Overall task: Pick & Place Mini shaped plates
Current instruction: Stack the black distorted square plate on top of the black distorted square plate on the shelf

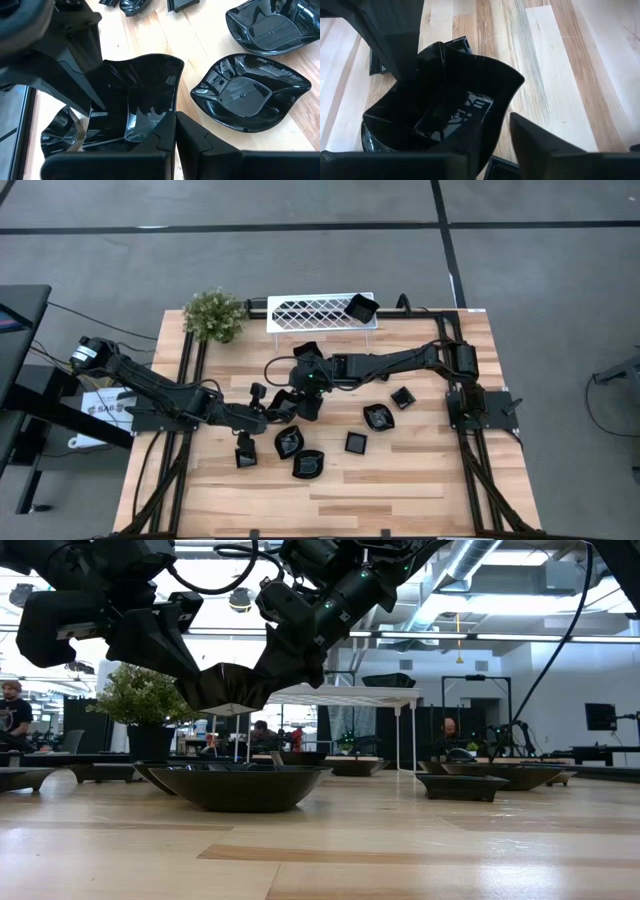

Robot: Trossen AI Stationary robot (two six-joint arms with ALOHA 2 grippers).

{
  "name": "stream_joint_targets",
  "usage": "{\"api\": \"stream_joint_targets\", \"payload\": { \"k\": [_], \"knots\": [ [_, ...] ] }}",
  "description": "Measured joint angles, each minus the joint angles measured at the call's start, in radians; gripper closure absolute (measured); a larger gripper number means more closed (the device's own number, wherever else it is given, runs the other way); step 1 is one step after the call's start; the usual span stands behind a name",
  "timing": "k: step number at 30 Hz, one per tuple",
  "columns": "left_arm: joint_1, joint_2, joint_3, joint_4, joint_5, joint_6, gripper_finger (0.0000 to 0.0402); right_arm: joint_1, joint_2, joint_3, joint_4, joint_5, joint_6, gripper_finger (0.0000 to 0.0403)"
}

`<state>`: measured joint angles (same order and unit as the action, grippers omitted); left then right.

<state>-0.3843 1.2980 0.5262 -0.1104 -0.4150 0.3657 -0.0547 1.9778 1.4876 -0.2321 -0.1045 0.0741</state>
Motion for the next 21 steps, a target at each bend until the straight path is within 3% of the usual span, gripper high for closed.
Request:
{"api": "stream_joint_targets", "payload": {
  "k": [5,21],
  "knots": [
    [0.000,0.000,0.000,0.006,-0.003,0.000,0.0389,-0.001,0.000,0.000,0.007,0.001,-0.002,0.0394],
    [0.000,0.000,0.001,0.101,-0.015,-0.060,0.0371,0.000,0.001,0.000,0.005,0.000,-0.005,0.0401]
  ]
}}
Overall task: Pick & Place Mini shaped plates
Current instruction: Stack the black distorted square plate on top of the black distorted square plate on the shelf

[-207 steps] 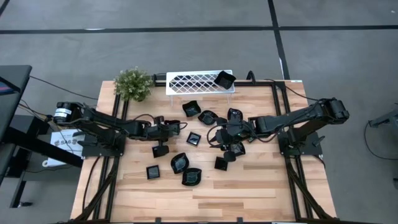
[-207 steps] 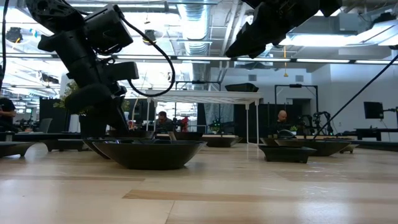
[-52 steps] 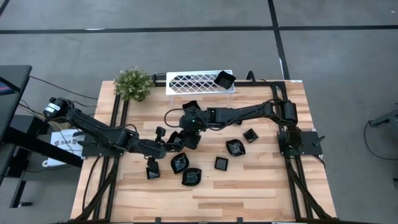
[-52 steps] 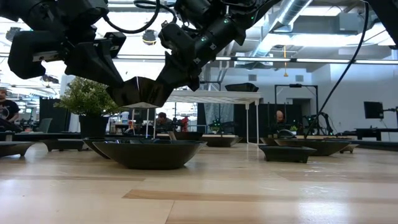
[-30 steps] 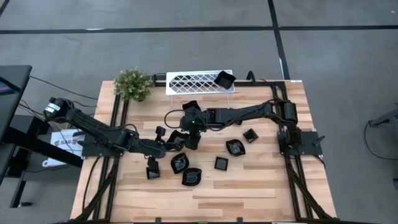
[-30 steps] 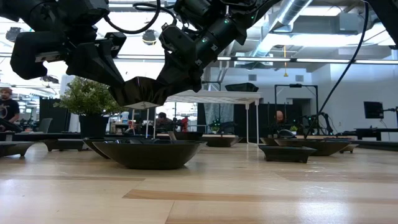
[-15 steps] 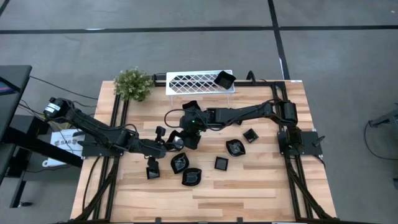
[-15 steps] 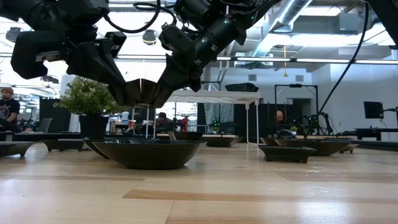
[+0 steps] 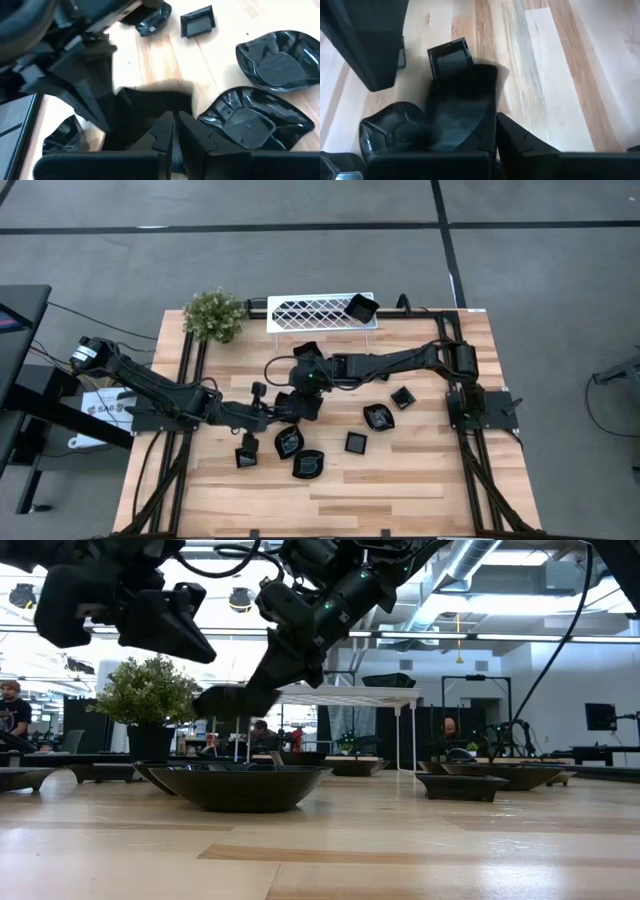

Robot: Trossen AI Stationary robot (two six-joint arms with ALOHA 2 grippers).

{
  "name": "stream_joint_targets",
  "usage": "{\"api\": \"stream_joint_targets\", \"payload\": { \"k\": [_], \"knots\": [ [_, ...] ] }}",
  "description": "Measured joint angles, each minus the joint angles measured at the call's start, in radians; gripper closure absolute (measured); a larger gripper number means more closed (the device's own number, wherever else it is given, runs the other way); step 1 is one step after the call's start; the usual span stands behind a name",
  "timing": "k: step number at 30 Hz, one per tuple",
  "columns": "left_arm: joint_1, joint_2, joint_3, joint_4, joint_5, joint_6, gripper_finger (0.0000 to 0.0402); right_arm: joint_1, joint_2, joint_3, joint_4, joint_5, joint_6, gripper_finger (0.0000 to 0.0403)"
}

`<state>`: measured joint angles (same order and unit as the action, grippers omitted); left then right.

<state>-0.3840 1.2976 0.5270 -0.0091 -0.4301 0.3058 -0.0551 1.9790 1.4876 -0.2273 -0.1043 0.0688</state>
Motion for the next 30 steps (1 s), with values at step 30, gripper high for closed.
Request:
{"api": "stream_joint_targets", "payload": {
  "k": [30],
  "knots": [
    [0.000,-0.146,0.000,-0.003,-0.192,-0.019,0.0329,-0.189,-0.273,-0.001,-0.237,0.119,-0.019,0.0403]
  ]
}}
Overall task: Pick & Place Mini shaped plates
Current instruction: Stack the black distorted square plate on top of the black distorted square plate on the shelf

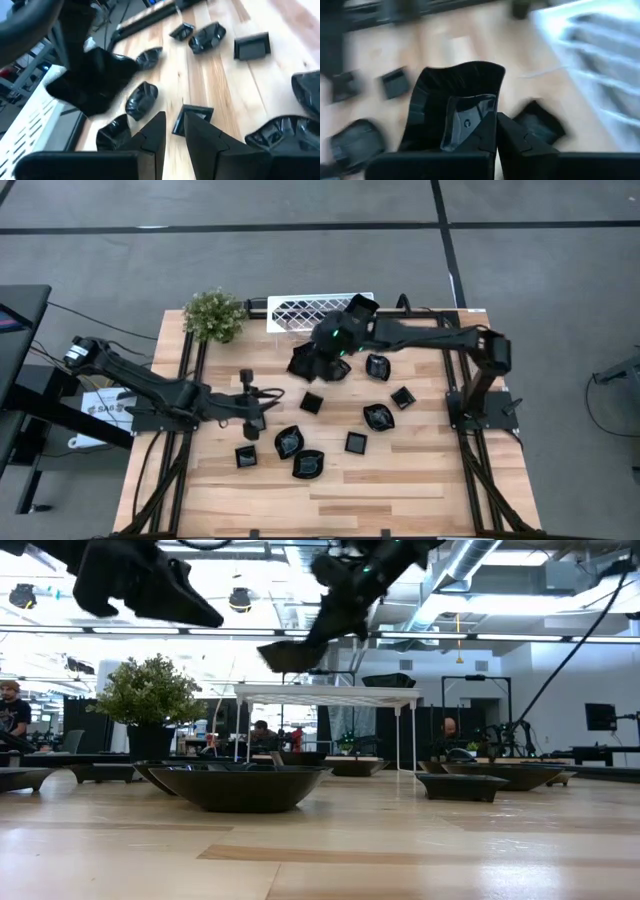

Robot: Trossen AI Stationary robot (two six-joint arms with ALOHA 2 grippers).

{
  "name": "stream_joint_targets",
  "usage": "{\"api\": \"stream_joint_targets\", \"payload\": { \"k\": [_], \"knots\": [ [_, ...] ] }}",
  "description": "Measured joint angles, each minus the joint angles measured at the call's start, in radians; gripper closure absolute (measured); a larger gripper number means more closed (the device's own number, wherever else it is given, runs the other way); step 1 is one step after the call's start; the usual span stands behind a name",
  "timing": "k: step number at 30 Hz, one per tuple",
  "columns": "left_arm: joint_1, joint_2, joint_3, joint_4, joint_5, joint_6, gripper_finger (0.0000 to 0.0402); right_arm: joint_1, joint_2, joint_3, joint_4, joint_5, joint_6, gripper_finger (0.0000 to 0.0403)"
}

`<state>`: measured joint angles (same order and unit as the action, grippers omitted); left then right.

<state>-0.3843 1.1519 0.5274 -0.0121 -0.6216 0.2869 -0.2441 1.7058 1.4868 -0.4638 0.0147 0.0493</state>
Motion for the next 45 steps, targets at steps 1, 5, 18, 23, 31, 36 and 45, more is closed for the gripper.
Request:
{"api": "stream_joint_targets", "payload": {
  "k": [1,5,18,23,31,36,45],
  "knots": [
    [0.000,-0.016,0.000,-0.003,0.000,-0.005,0.0329,-0.022,-0.022,0.000,-0.010,0.021,-0.003,0.0403],
    [0.000,-0.079,0.000,-0.001,0.000,-0.053,0.0331,-0.119,-0.118,0.000,-0.033,0.074,0.016,0.0403],
    [-0.001,-0.145,0.000,-0.006,0.000,-0.162,0.0335,-0.468,-0.274,-0.131,-0.047,0.118,0.211,0.0403],
    [-0.001,-0.144,0.000,-0.007,0.000,-0.162,0.0335,-0.546,-0.286,-0.204,-0.045,0.086,0.251,0.0403],
    [-0.001,-0.144,0.000,-0.007,0.000,-0.162,0.0335,-0.533,-0.287,-0.211,-0.028,0.033,0.232,0.0403],
    [-0.001,-0.144,0.000,-0.007,0.001,-0.162,0.0335,-0.522,-0.287,-0.211,-0.030,0.008,0.205,0.0403],
    [-0.001,-0.143,0.000,-0.007,0.001,-0.162,0.0335,-0.527,-0.287,-0.211,-0.045,-0.052,0.173,0.0403]
  ]
}}
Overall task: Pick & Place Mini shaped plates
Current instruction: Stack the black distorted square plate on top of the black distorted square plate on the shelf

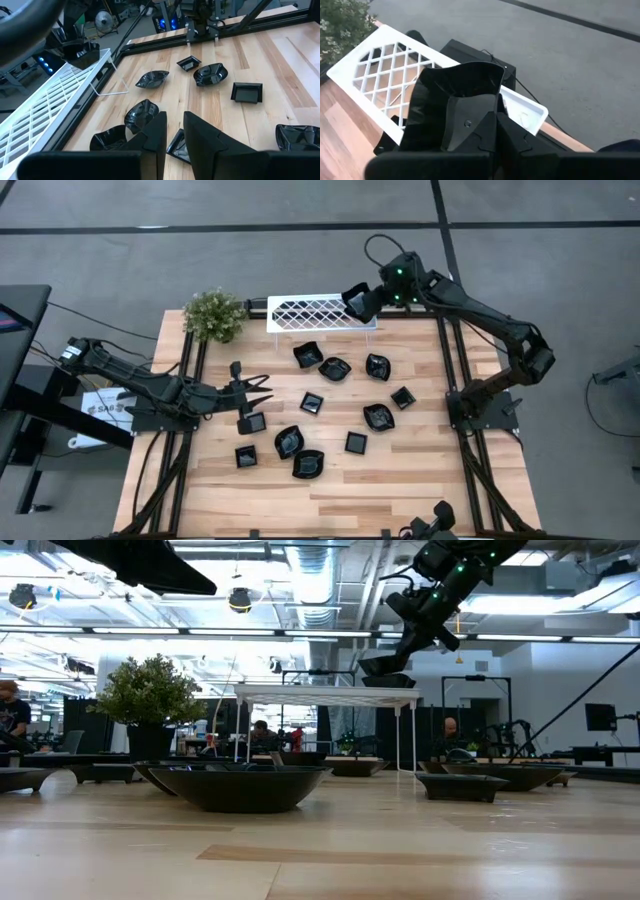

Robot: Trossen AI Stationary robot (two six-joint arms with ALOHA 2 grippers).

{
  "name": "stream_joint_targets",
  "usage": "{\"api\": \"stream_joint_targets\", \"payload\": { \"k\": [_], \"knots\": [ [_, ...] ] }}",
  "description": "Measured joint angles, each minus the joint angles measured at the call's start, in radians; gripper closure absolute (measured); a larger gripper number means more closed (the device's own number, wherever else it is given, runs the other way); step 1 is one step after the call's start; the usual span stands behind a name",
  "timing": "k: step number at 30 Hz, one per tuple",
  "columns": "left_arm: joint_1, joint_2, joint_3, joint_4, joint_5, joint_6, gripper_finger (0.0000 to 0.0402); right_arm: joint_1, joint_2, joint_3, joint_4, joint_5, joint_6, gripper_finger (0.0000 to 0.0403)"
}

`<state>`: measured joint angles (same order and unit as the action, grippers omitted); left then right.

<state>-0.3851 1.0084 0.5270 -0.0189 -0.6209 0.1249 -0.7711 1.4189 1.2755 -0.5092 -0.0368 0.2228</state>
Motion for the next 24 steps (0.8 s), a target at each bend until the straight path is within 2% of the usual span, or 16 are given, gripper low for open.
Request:
{"api": "stream_joint_targets", "payload": {
  "k": [9,19,24],
  "knots": [
    [0.000,0.000,0.000,0.000,0.000,0.000,0.0335,-0.004,0.000,0.000,-0.032,0.011,-0.020,0.0391],
    [0.000,0.000,0.000,0.000,0.000,0.000,0.0335,-0.004,0.000,0.000,-0.030,0.011,-0.050,0.0274],
    [0.000,0.000,0.000,0.000,0.000,0.000,0.0335,-0.003,-0.007,0.000,-0.025,0.052,-0.058,0.0236]
  ]
}}
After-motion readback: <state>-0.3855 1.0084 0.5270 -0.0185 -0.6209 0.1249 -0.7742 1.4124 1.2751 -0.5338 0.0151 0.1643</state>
